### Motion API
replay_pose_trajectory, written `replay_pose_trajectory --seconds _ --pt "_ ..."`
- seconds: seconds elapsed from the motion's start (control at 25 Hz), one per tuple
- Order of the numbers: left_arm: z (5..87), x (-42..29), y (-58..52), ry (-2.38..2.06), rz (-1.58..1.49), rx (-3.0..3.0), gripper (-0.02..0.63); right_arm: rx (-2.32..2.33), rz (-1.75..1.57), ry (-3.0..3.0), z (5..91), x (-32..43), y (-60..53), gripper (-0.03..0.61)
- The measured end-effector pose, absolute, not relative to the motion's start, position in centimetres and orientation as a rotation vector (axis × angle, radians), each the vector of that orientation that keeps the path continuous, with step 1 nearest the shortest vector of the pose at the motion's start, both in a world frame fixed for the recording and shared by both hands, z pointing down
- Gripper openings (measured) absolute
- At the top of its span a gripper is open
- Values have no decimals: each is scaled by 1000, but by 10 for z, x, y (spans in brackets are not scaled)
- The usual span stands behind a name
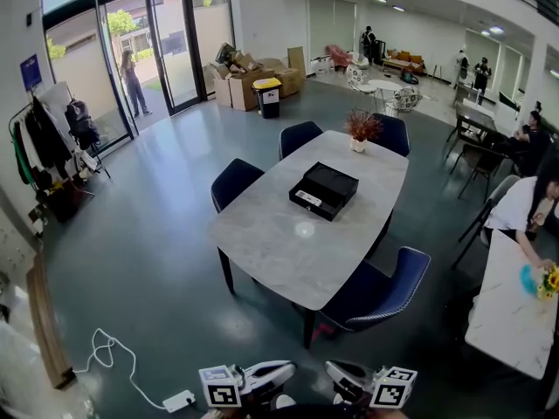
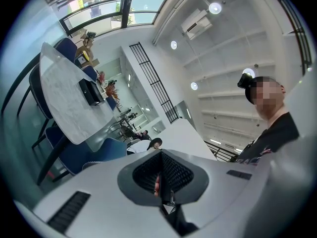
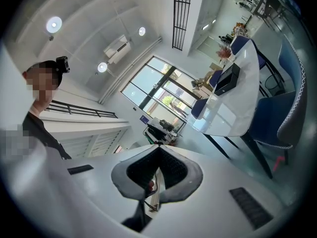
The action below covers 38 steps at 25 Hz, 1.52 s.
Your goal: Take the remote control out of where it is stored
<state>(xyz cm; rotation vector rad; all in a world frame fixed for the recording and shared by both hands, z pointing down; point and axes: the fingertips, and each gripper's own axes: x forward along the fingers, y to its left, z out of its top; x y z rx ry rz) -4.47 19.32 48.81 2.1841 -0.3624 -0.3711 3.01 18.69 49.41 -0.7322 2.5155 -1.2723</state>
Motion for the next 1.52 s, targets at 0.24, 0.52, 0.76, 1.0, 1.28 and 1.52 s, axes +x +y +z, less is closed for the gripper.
replay_pose_trajectory --seconds 0.24,0.52,0.76,1.0,1.28,1.52 --pt "489 -63 200 -370 -385 2178 5 -709 -1328 2457 499 14 195 9" --pt "495 -78 197 -406 -408 2149 5 -735 -1288 2542 498 3 187 9" --pt "497 -80 182 -440 -437 2130 6 -686 -1339 2508 503 3 168 9" --pt "500 -80 148 -521 -436 2135 6 -633 -1324 2575 502 5 124 9" --pt "499 -63 90 -592 -467 2124 6 -517 -1347 2603 497 15 63 9" --pt "505 -48 49 -623 -467 2104 5 -451 -1434 2540 508 29 24 9"
